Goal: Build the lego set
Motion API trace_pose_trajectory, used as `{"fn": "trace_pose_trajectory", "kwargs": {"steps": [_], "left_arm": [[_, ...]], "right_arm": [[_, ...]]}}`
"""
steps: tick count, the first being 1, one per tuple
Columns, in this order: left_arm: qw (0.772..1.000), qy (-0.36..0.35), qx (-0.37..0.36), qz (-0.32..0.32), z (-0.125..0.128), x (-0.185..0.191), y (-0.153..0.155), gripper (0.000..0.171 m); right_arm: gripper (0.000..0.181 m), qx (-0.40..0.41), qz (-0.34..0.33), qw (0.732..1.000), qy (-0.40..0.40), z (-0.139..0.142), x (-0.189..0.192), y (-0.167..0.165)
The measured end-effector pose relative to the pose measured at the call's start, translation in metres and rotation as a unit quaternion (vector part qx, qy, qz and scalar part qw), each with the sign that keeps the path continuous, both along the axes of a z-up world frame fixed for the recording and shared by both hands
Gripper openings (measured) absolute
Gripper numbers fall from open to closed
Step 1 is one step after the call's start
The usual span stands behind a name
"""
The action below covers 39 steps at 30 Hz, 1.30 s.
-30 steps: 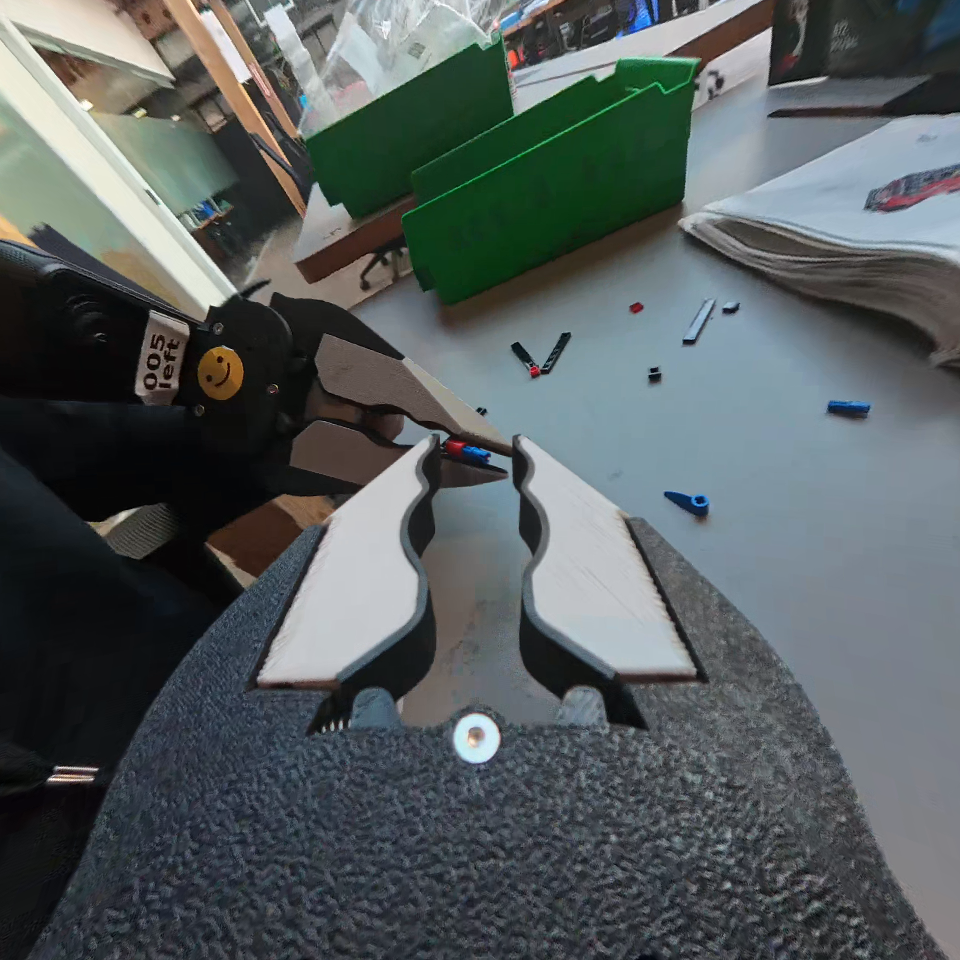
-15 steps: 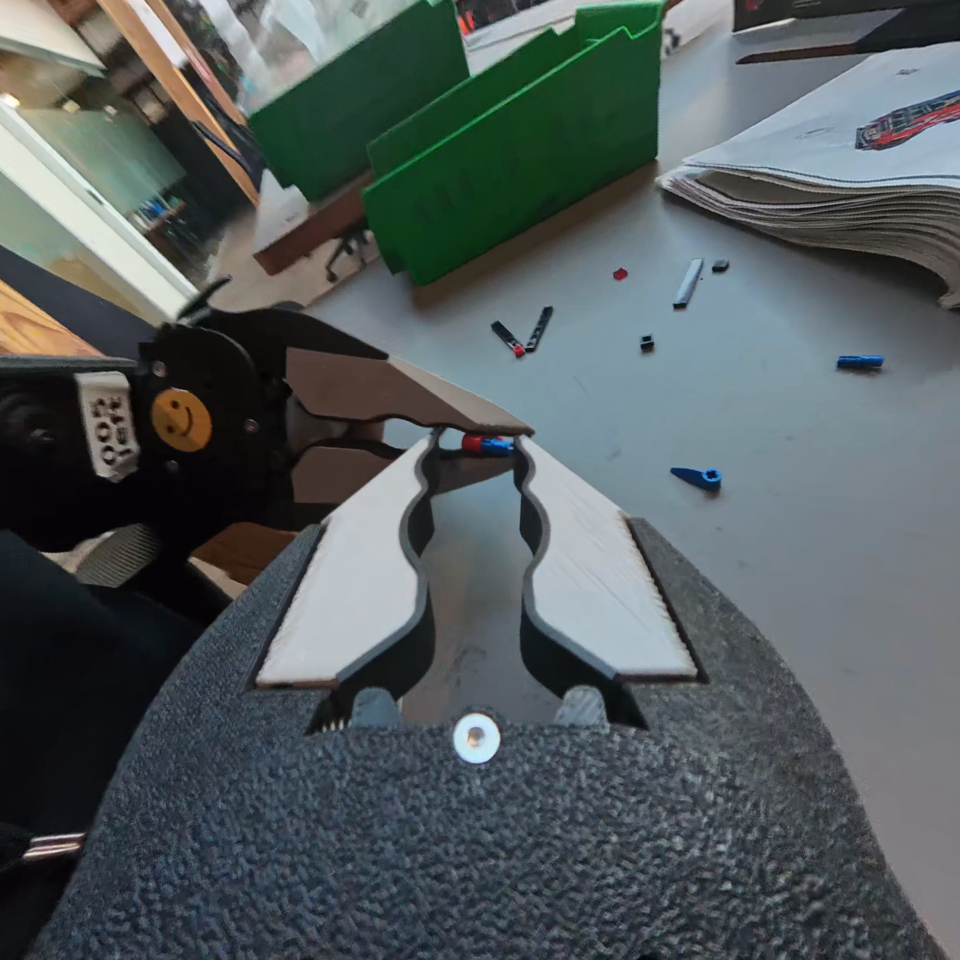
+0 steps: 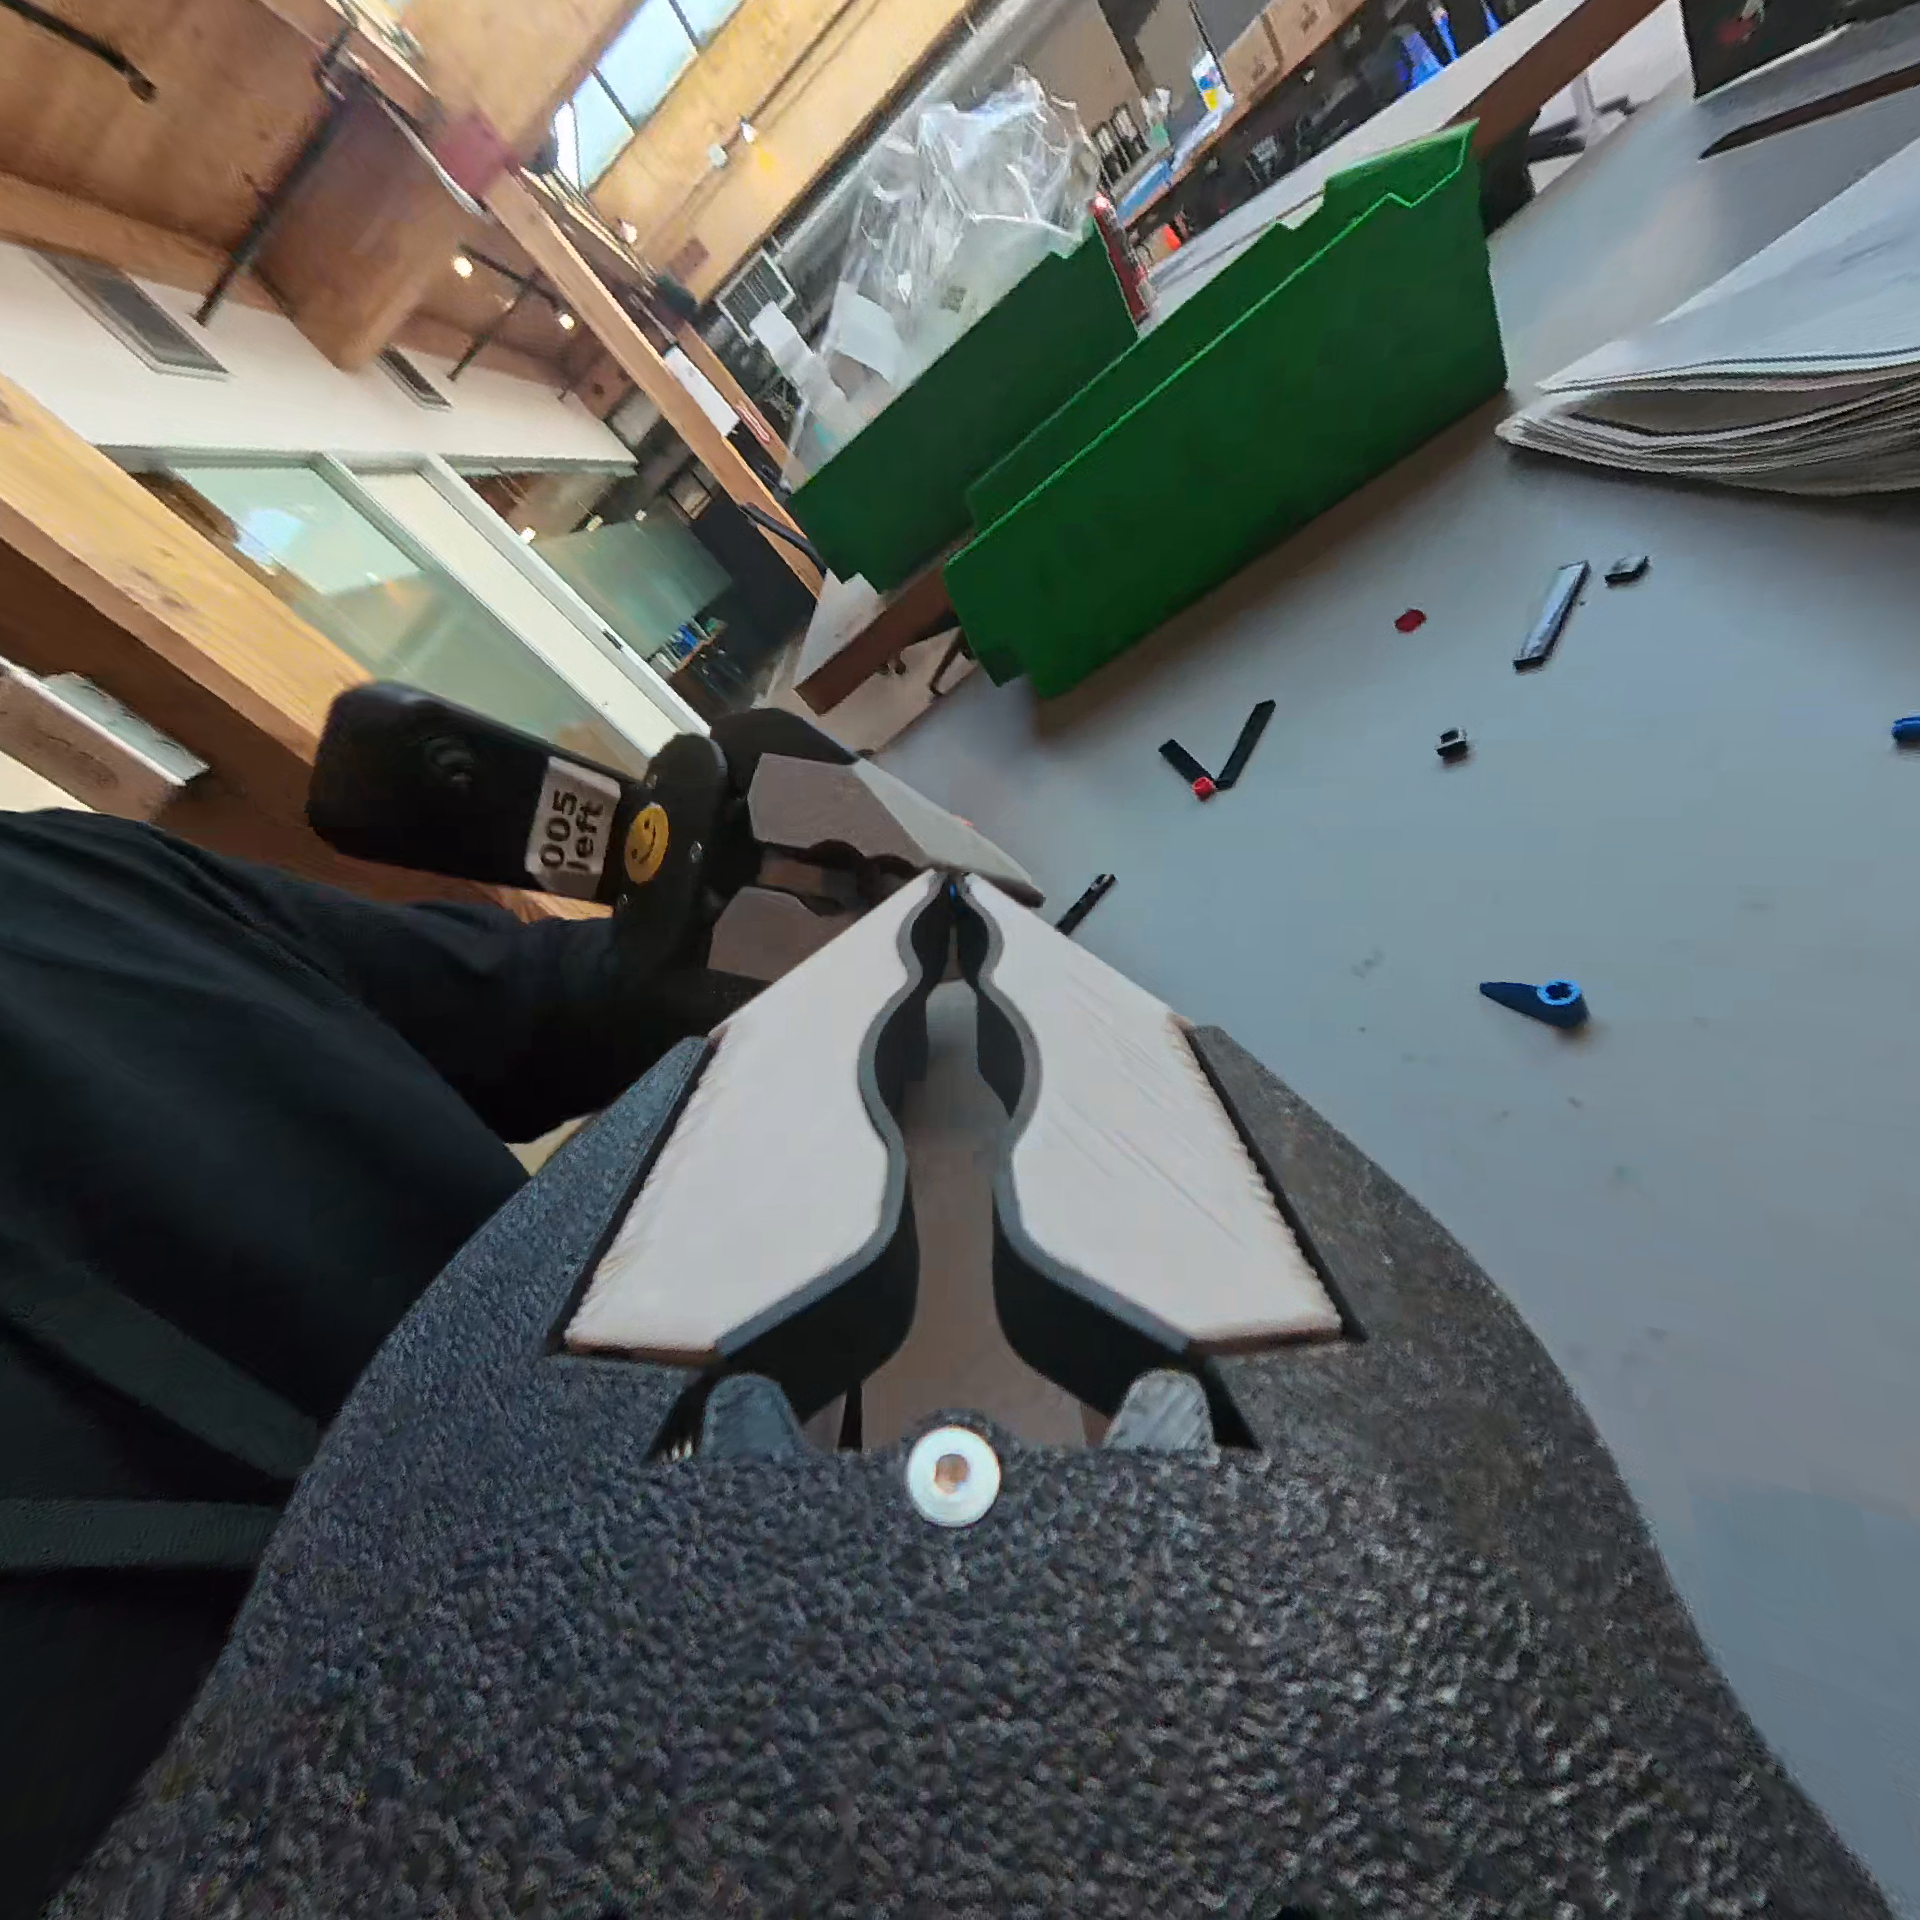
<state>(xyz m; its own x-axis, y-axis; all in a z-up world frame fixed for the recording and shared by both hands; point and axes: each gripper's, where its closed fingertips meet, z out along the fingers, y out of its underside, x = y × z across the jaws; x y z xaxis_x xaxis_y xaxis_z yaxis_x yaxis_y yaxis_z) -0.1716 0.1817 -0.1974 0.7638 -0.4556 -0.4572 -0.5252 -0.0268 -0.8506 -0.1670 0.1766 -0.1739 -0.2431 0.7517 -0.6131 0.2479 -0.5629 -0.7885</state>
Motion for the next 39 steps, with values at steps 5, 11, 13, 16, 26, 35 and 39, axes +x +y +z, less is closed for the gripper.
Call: {"fn": "trace_pose_trajectory", "kwargs": {"steps": [5, 11, 13, 16, 26, 35, 39], "left_arm": [[1.000, -0.004, -0.019, -0.005, -0.004, 0.005, 0.000, 0.003], [0.999, -0.029, -0.004, -0.015, 0.004, 0.005, -0.003, 0.003], [0.998, -0.051, 0.000, -0.023, 0.010, 0.005, -0.005, 0.003], [0.996, -0.076, 0.002, -0.036, 0.015, 0.008, -0.006, 0.003], [0.996, -0.081, 0.002, -0.028, 0.014, 0.006, -0.004, 0.003], [0.998, -0.065, -0.001, -0.025, 0.007, 0.005, -0.003, 0.003], [0.998, -0.062, -0.011, -0.021, 0.003, 0.005, -0.001, 0.003]], "right_arm": [[0.021, 0.047, -0.005, 0.998, -0.043, -0.006, -0.011, -0.011], [0.010, -0.014, 0.002, 0.999, -0.035, -0.002, -0.010, -0.008], [0.013, -0.009, -0.002, 0.999, -0.035, -0.003, -0.007, -0.004], [0.014, -0.025, 0.010, 0.999, -0.026, 0.003, -0.006, -0.009], [0.014, -0.049, 0.017, 0.998, -0.035, -0.001, -0.008, -0.009], [0.008, -0.076, 0.023, 0.997, -0.025, -0.003, -0.009, -0.011], [0.003, -0.103, 0.033, 0.994, -0.013, -0.002, -0.009, -0.013]]}}
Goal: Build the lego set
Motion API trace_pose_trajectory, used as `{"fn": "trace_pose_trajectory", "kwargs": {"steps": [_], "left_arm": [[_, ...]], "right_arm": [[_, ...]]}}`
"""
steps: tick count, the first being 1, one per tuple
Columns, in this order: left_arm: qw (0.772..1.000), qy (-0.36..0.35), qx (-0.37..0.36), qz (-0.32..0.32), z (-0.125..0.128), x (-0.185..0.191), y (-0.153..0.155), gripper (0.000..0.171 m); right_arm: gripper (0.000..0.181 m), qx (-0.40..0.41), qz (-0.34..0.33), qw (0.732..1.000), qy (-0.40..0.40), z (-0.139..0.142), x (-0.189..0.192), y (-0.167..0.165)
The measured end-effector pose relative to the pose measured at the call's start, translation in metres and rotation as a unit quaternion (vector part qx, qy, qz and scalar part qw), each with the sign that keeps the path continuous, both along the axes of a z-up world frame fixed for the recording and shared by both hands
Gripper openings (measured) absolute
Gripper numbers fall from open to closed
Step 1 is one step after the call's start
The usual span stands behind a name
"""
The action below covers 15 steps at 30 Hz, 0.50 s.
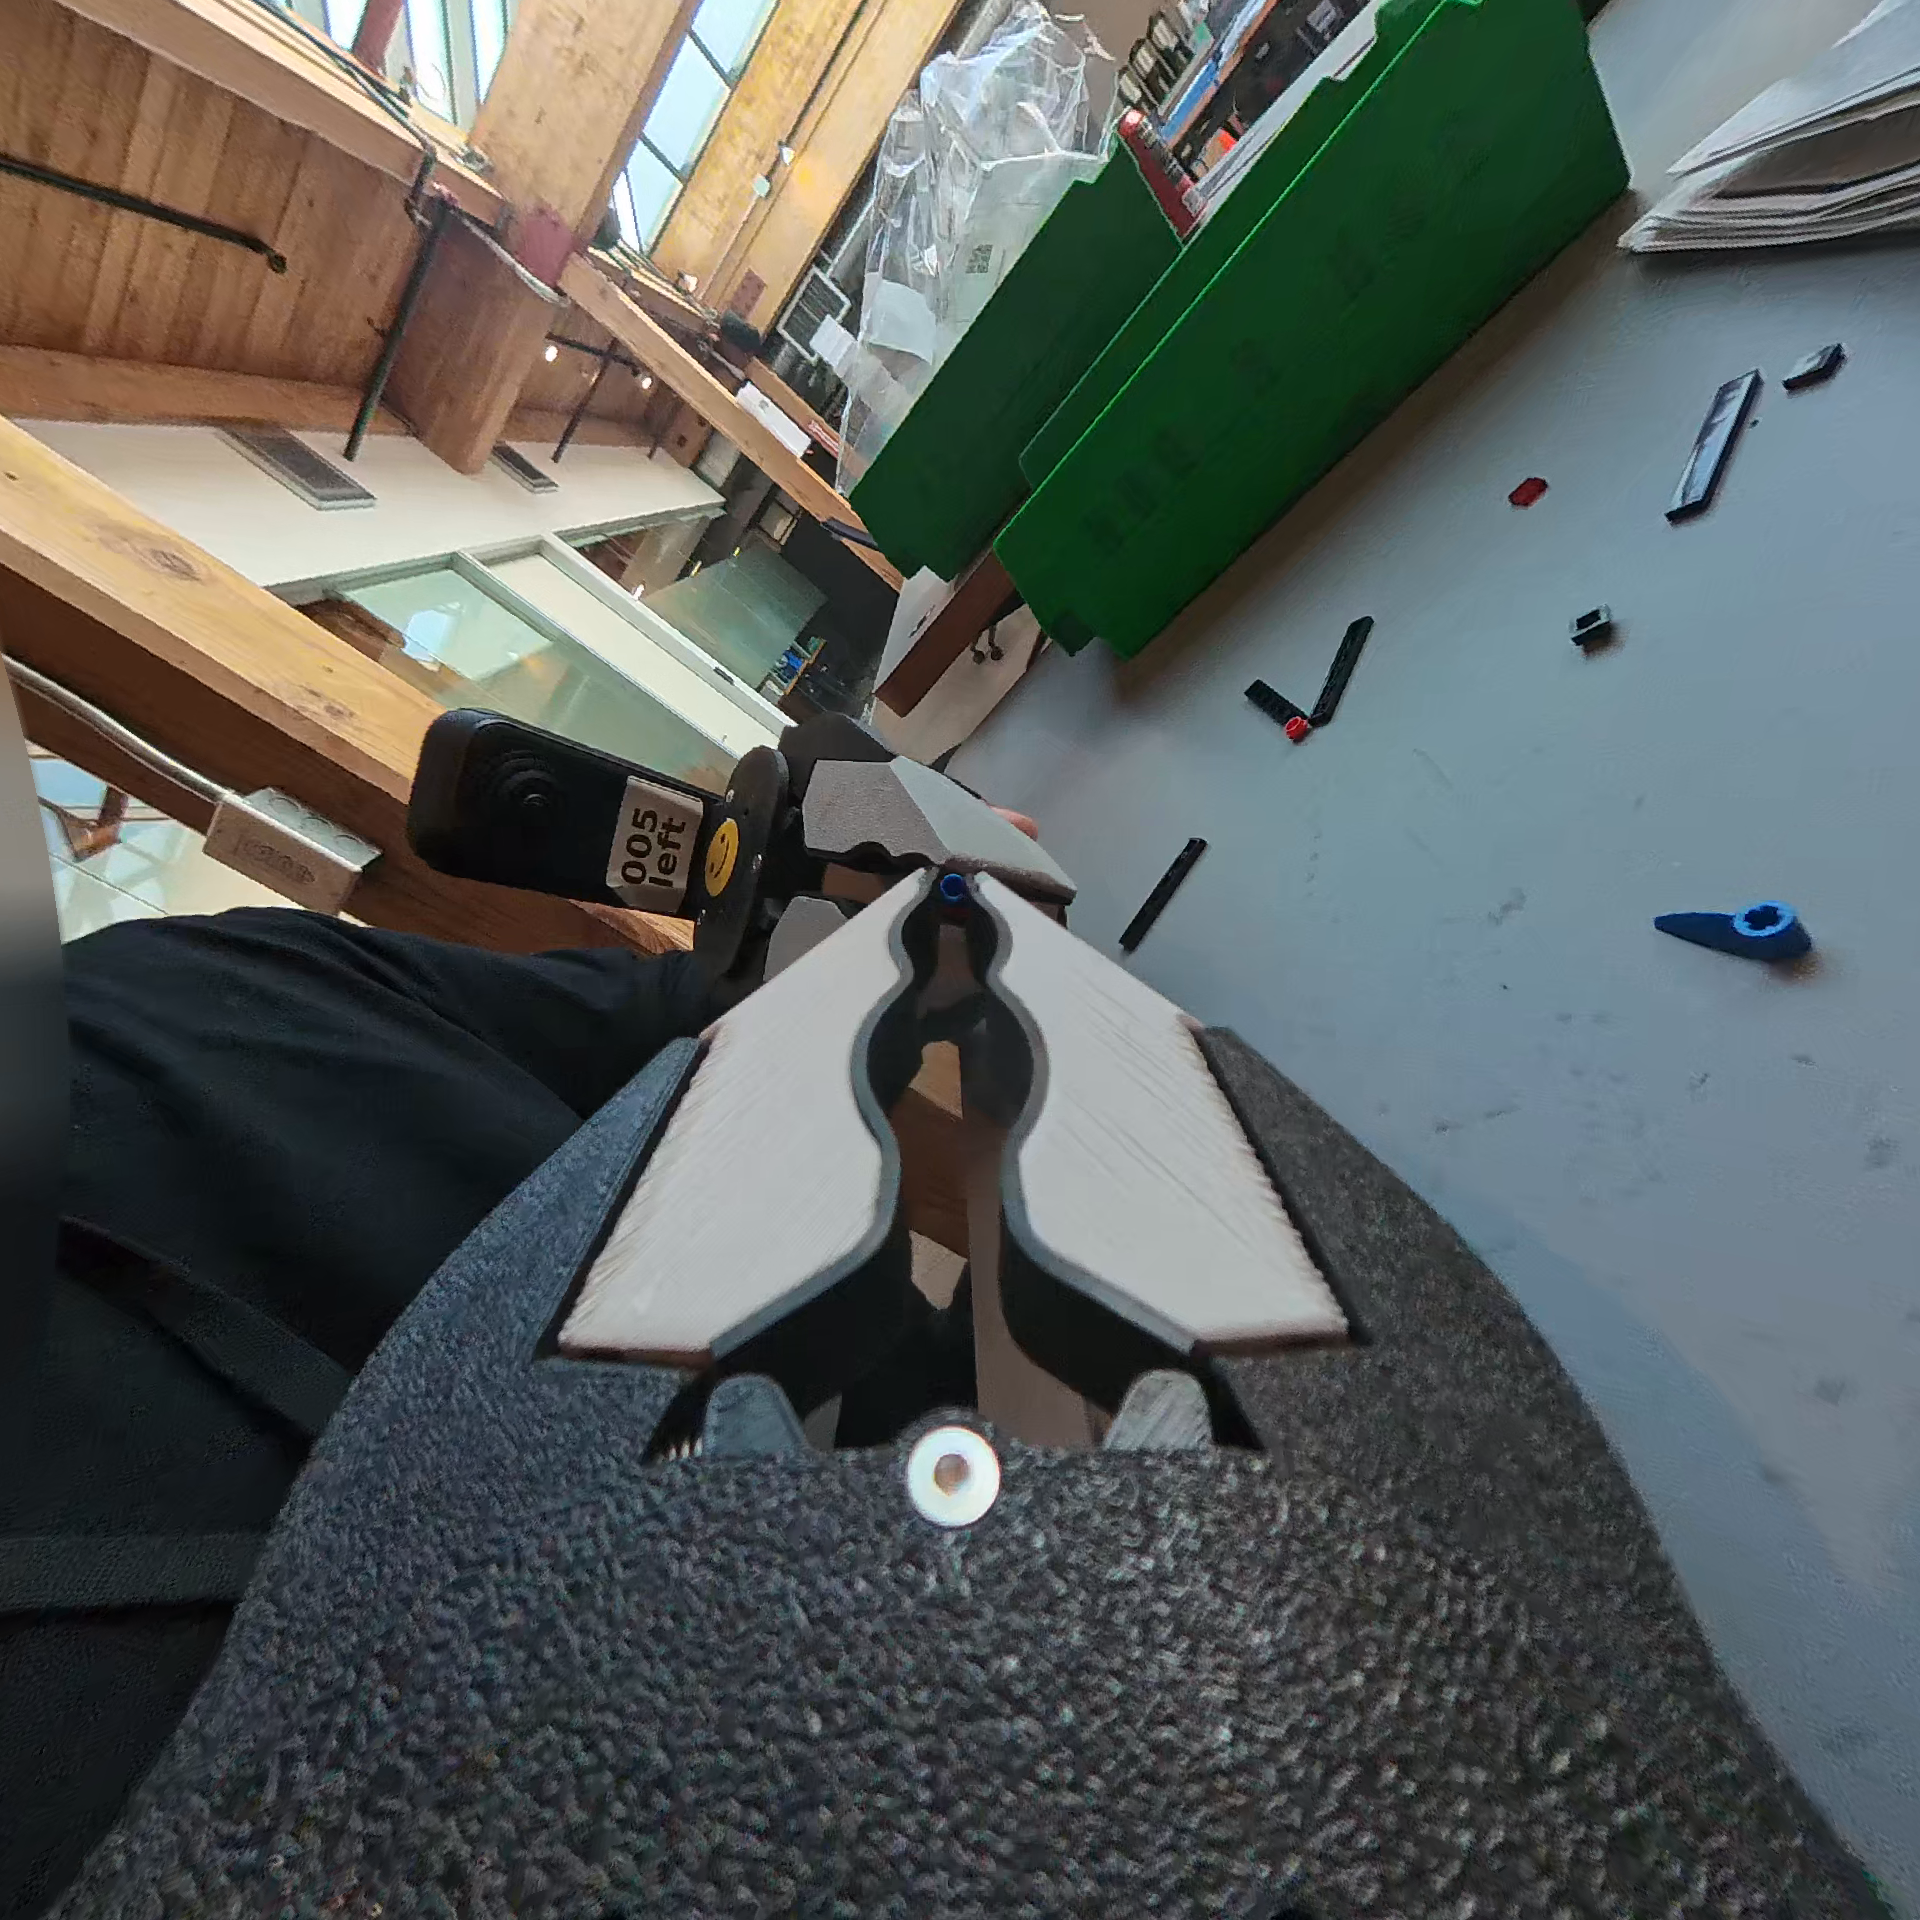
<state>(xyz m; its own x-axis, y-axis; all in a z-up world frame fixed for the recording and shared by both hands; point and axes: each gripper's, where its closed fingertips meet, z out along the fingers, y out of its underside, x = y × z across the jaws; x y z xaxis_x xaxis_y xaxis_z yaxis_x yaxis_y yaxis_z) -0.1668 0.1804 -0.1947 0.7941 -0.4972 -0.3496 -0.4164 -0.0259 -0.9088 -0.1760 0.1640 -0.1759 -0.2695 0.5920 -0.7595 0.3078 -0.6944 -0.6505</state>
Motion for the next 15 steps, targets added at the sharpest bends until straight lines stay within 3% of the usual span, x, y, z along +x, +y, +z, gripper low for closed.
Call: {"fn": "trace_pose_trajectory", "kwargs": {"steps": [5, 9, 12, 14, 15], "left_arm": [[1.000, -0.001, 0.002, -0.005, 0.001, 0.002, -0.001, 0.003], [1.000, 0.007, -0.003, -0.009, -0.005, 0.002, -0.001, 0.013], [1.000, -0.005, 0.016, -0.016, 0.005, 0.005, -0.003, 0.016], [0.999, -0.013, 0.028, -0.013, 0.011, 0.006, -0.004, 0.012], [0.999, -0.013, 0.032, -0.013, 0.012, 0.006, -0.004, 0.001]], "right_arm": [[0.003, -0.037, 0.011, 0.999, 0.015, 0.003, 0.002, 0.000], [0.002, -0.081, 0.022, 0.996, 0.045, 0.015, 0.007, 0.003], [0.002, -0.104, 0.033, 0.993, 0.054, 0.017, 0.009, 0.003], [0.002, -0.127, 0.044, 0.989, 0.064, 0.019, 0.010, 0.000], [0.003, -0.139, 0.050, 0.987, 0.069, 0.020, 0.010, 0.000]]}}
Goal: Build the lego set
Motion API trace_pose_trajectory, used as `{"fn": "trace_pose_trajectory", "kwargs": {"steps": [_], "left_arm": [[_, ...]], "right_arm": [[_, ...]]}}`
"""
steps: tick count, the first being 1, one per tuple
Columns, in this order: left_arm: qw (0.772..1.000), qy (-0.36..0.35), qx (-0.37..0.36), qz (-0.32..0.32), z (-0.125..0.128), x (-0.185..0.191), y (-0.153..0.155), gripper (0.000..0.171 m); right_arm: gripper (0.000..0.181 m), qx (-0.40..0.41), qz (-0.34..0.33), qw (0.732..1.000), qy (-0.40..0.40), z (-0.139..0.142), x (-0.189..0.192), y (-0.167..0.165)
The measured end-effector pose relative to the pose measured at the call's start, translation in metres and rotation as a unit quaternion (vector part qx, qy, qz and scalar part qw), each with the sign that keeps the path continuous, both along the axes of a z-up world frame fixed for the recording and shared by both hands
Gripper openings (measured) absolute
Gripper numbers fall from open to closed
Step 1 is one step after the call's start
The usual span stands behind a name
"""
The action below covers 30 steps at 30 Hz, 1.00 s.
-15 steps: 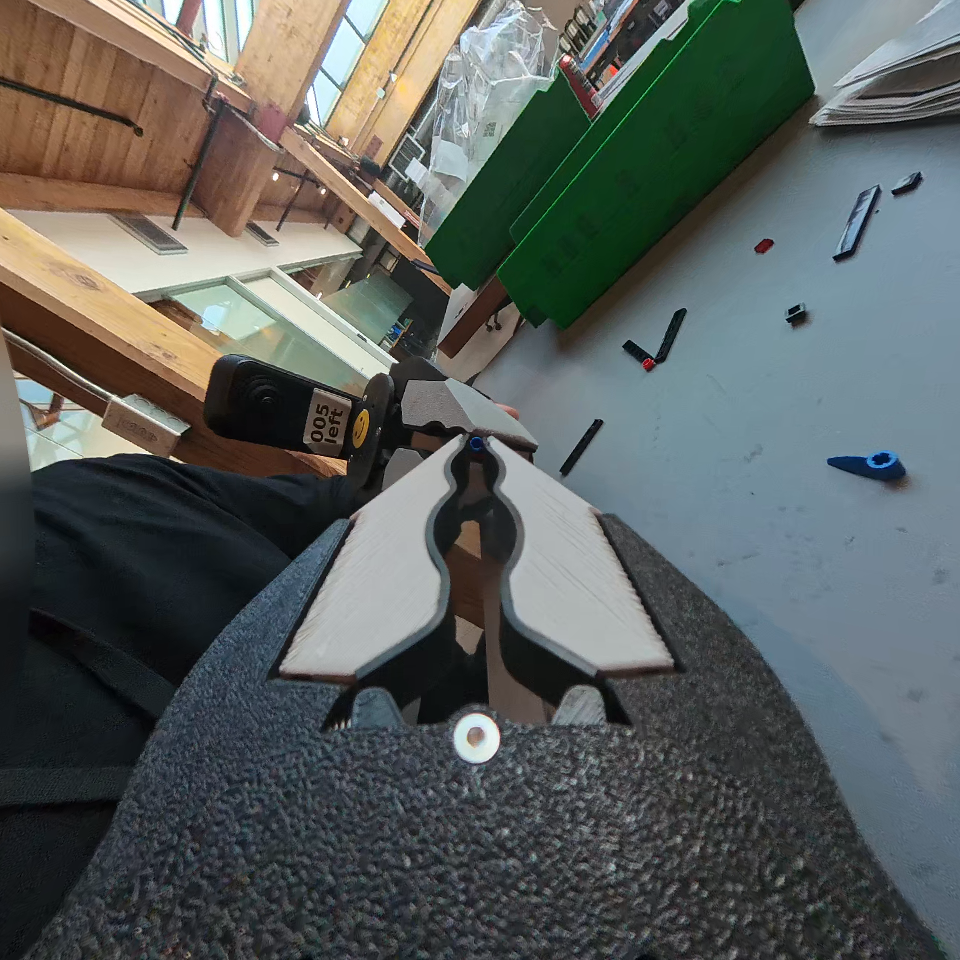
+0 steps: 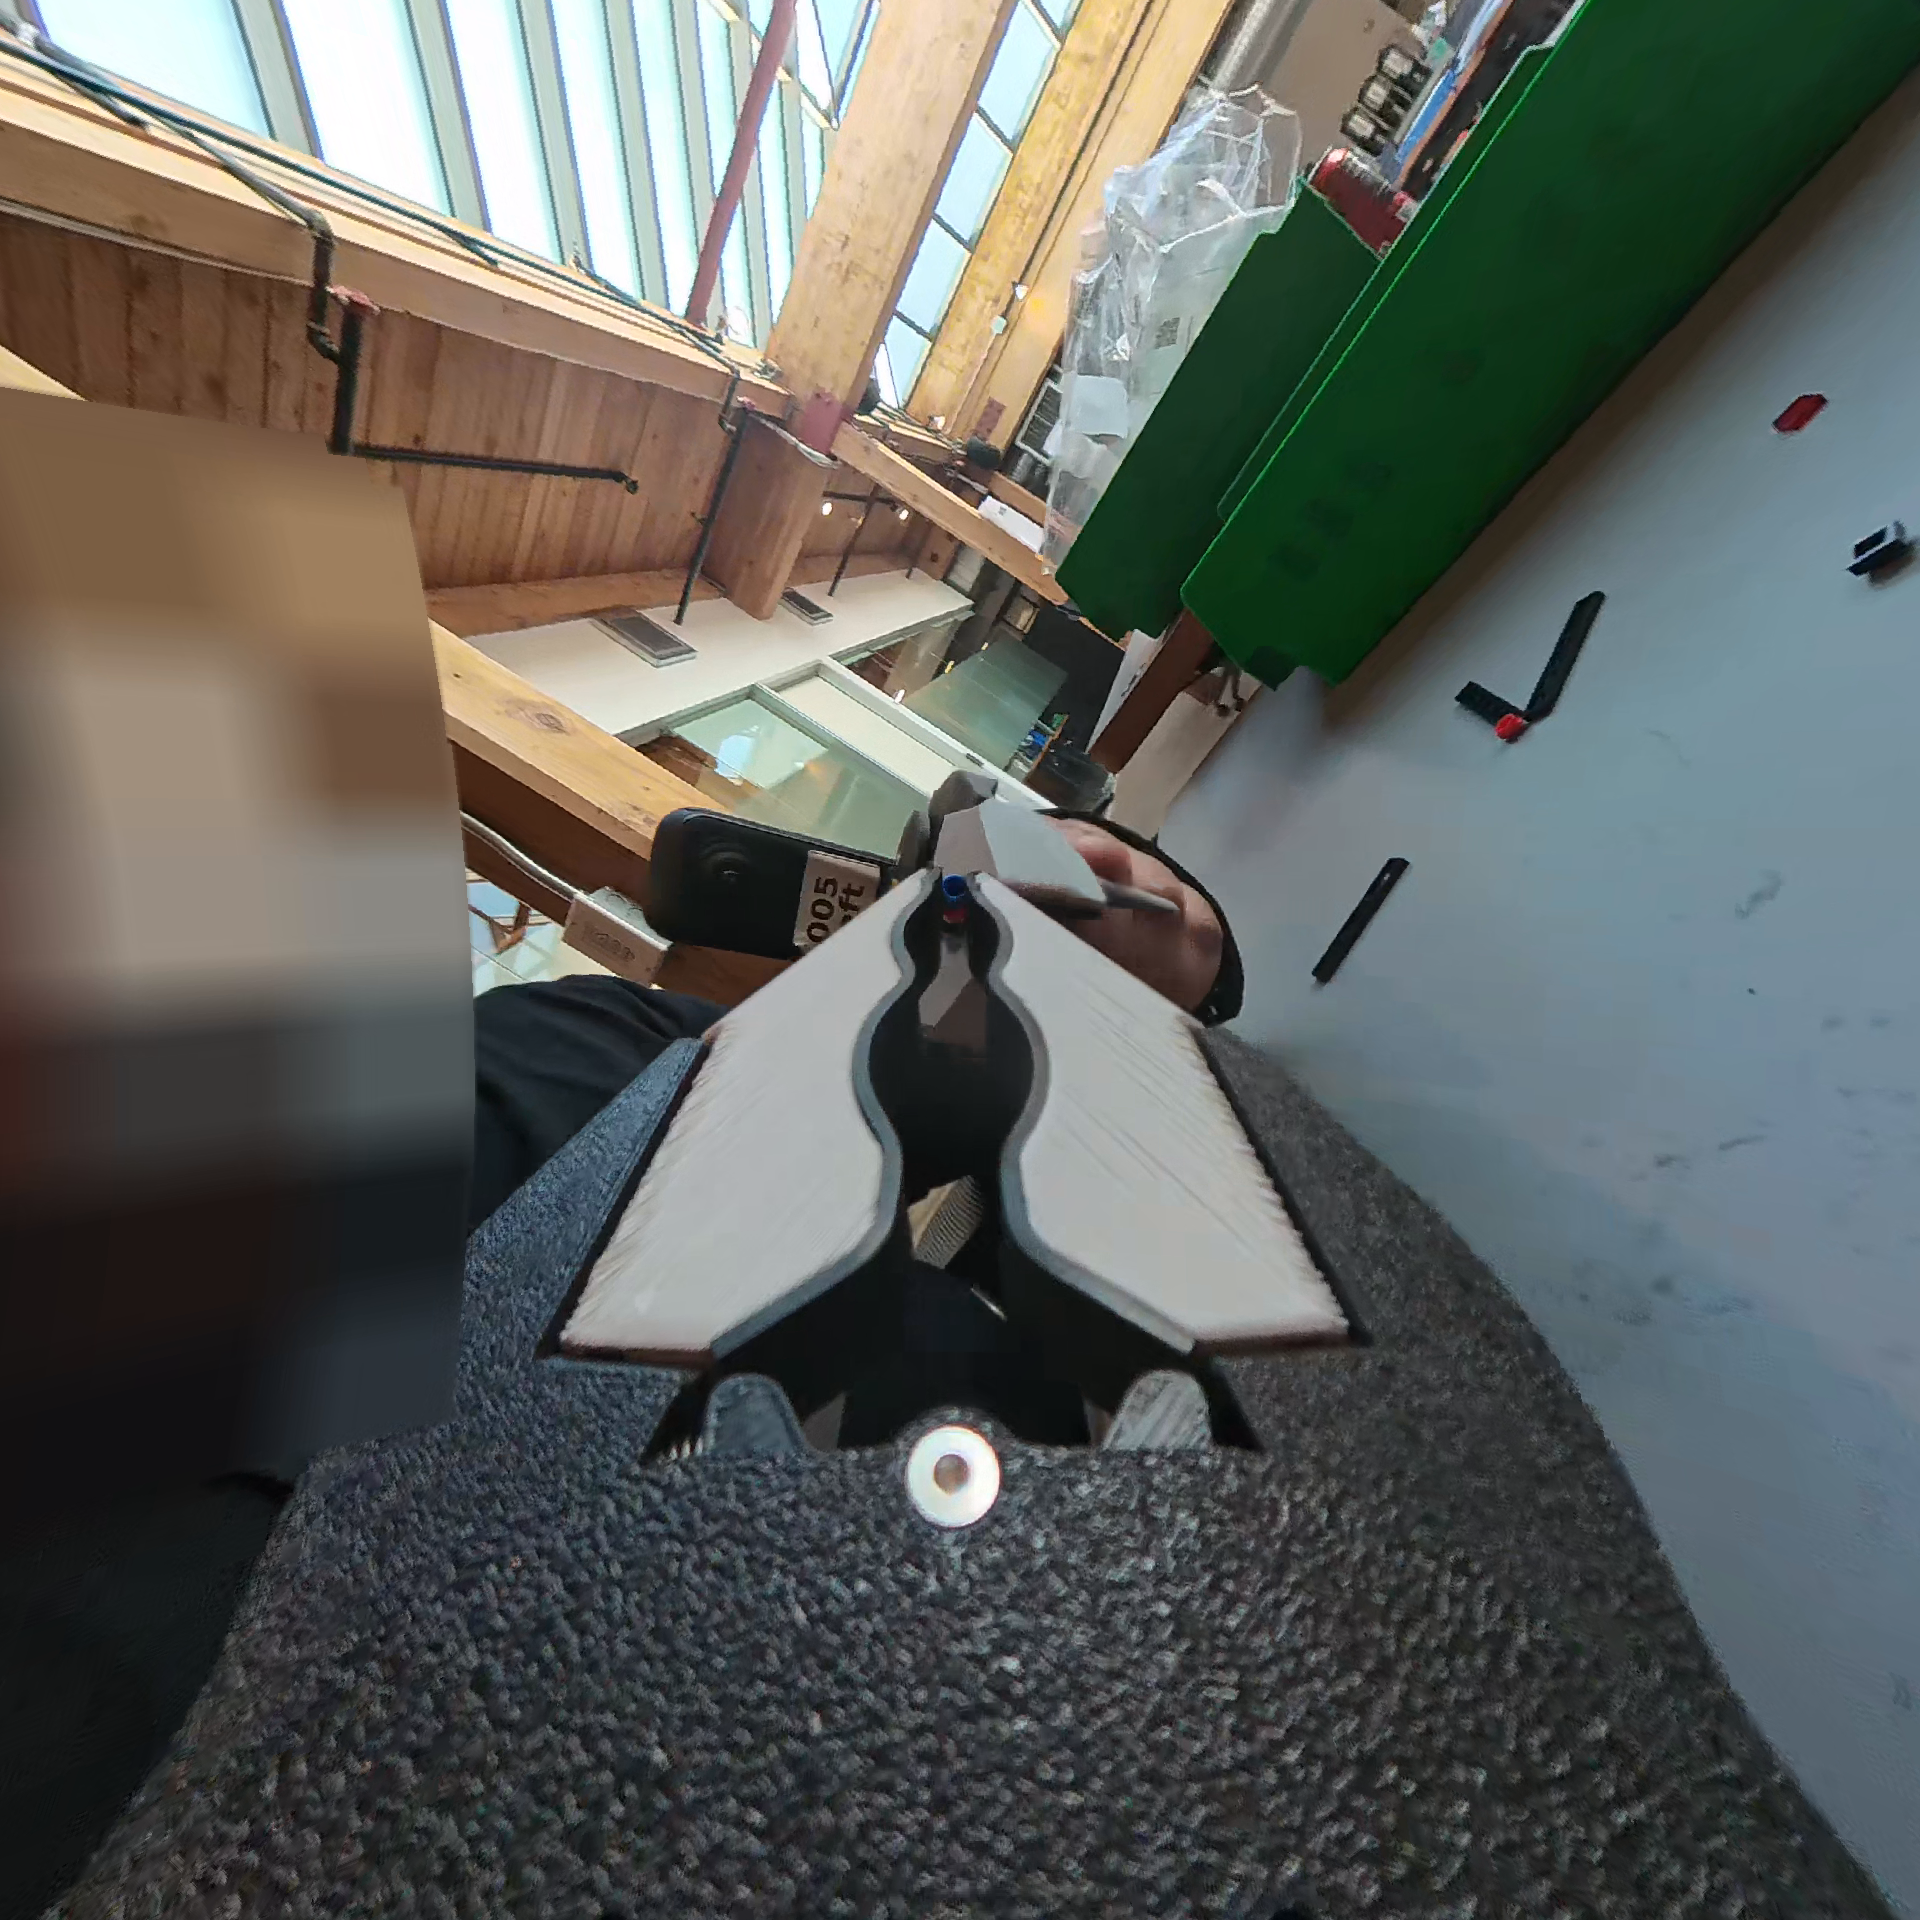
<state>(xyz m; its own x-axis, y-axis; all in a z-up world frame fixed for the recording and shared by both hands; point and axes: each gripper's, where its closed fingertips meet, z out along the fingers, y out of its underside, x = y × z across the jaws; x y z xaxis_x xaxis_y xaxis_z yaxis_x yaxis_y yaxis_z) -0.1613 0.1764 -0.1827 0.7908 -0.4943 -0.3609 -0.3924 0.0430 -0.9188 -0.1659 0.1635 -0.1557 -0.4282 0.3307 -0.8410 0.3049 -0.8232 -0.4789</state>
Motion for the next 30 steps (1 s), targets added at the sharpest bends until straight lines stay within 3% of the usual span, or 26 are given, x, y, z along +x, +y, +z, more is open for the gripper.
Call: {"fn": "trace_pose_trajectory", "kwargs": {"steps": [11, 14, 17, 20, 24, 30], "left_arm": [[1.000, 0.017, 0.006, 0.004, 0.001, -0.002, 0.000, 0.001], [0.996, 0.076, -0.013, 0.054, -0.011, -0.012, 0.008, 0.001], [0.989, 0.120, -0.019, 0.079, -0.015, -0.014, 0.010, 0.001], [0.984, 0.153, -0.020, 0.089, -0.019, -0.013, 0.011, 0.001], [0.975, 0.191, -0.005, 0.112, -0.018, -0.015, 0.012, 0.001], [0.958, 0.251, 0.034, 0.136, -0.015, -0.015, 0.013, 0.001]], "right_arm": [[0.002, -0.018, 0.003, 1.000, -0.009, -0.008, -0.002, 0.002], [0.005, 0.109, -0.069, 0.989, -0.066, -0.024, -0.006, 0.016], [0.017, 0.288, -0.113, 0.946, -0.096, -0.026, -0.003, 0.019], [0.034, 0.398, -0.130, 0.903, -0.095, -0.018, -0.003, 0.013], [0.034, 0.439, -0.140, 0.877, -0.136, -0.029, -0.006, 0.011], [0.020, 0.437, -0.150, 0.877, -0.132, -0.032, -0.009, 0.010]]}}
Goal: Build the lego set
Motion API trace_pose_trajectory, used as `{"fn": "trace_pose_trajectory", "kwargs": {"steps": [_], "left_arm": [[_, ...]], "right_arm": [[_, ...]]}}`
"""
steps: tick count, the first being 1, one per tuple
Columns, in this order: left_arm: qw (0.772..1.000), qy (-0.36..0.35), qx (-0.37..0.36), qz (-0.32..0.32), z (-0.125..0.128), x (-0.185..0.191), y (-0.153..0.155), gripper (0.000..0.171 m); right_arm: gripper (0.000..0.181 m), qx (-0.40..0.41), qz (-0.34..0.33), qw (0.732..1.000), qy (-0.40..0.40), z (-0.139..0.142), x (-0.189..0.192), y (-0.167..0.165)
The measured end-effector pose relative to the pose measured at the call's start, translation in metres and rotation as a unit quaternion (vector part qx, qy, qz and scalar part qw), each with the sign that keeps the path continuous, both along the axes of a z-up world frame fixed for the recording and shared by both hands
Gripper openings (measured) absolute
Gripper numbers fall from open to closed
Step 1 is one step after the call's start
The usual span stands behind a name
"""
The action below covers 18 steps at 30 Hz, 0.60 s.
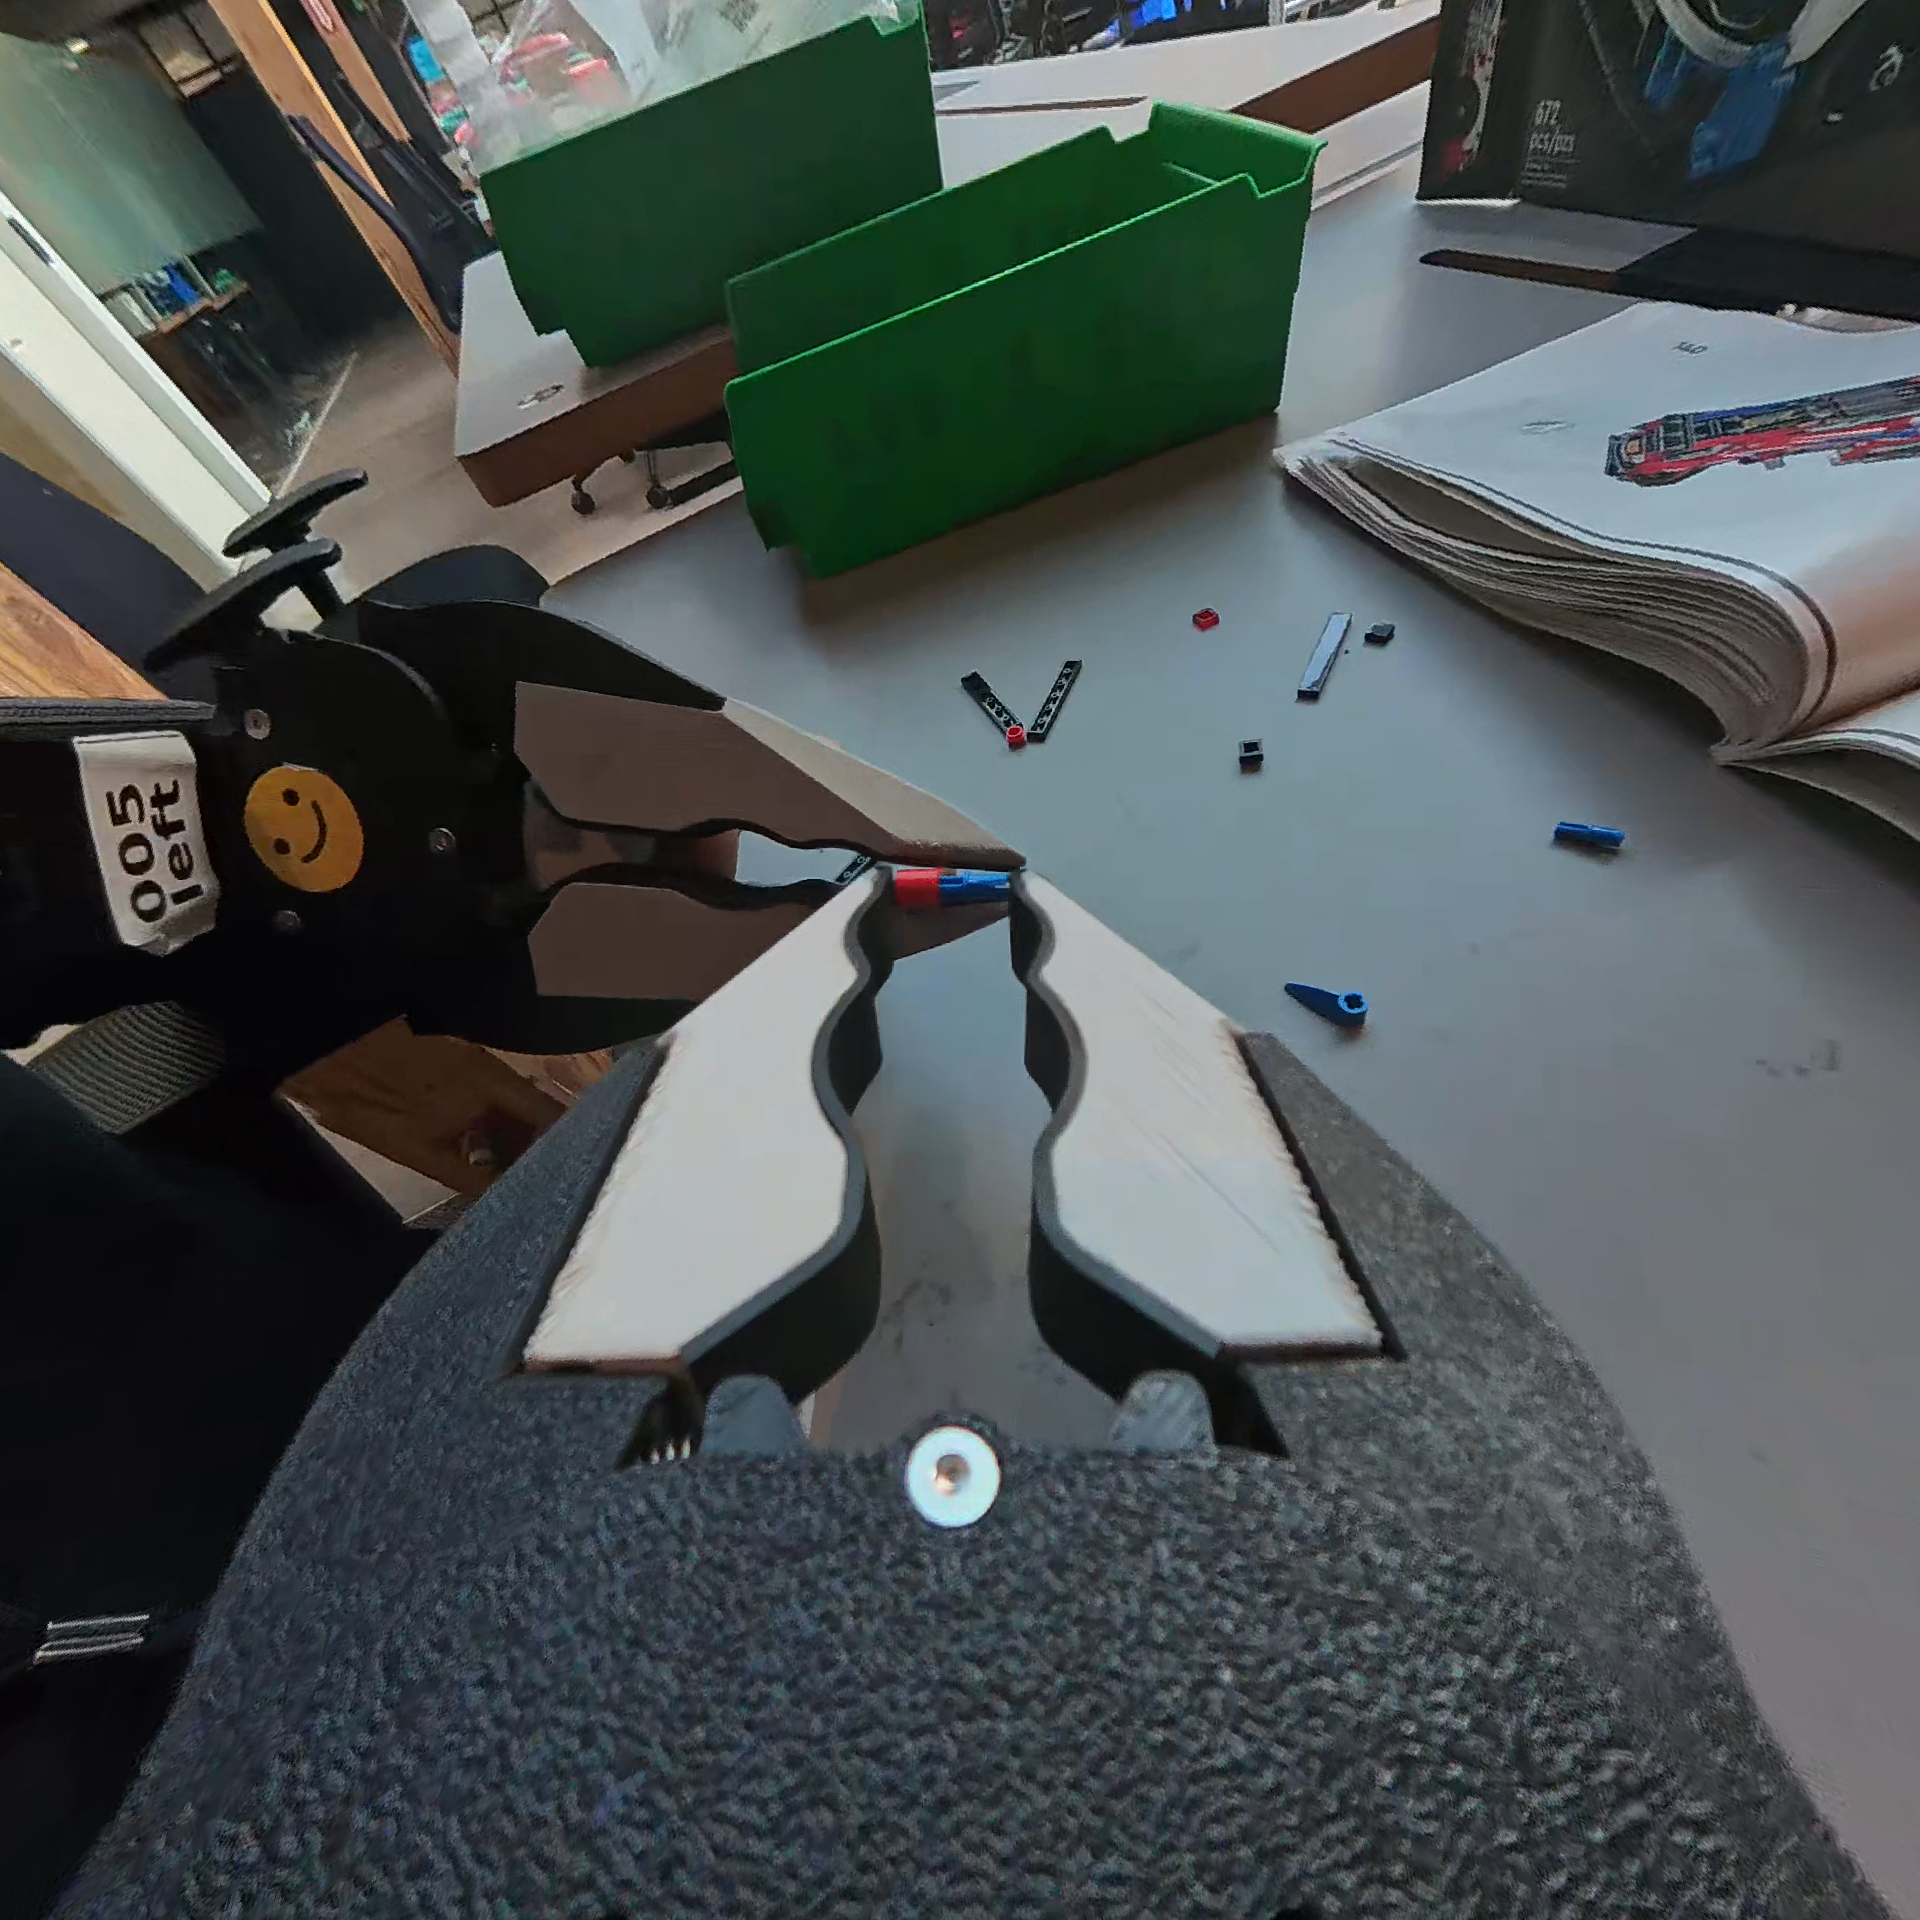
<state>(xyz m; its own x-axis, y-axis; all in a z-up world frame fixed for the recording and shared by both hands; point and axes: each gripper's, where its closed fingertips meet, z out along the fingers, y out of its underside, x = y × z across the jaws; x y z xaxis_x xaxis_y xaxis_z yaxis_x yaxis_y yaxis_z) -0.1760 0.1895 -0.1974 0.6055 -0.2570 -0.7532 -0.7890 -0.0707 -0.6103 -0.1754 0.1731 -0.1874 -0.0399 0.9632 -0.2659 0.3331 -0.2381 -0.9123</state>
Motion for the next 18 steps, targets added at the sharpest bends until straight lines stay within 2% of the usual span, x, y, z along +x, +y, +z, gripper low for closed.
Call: {"fn": "trace_pose_trajectory", "kwargs": {"steps": [6, 10, 18], "left_arm": [[0.998, 0.062, 0.033, 0.000, 0.0027, 0.0002, -0.0005, 0.001], [0.997, 0.064, 0.051, -0.005, 0.0066, 0.0016, -0.0034, 0.001], [0.997, 0.069, 0.039, 0.010, -0.0025, -0.0018, -0.0006, 0.001]], "right_arm": [[0.020, 0.065, 0.002, 0.998, -0.007, 0.0010, 0.0007, -0.0023], [0.019, 0.116, 0.014, 0.993, -0.009, 0.0039, 0.0015, -0.0055], [0.018, 0.229, -0.033, 0.972, -0.032, -0.0034, -0.0011, -0.0028]]}}
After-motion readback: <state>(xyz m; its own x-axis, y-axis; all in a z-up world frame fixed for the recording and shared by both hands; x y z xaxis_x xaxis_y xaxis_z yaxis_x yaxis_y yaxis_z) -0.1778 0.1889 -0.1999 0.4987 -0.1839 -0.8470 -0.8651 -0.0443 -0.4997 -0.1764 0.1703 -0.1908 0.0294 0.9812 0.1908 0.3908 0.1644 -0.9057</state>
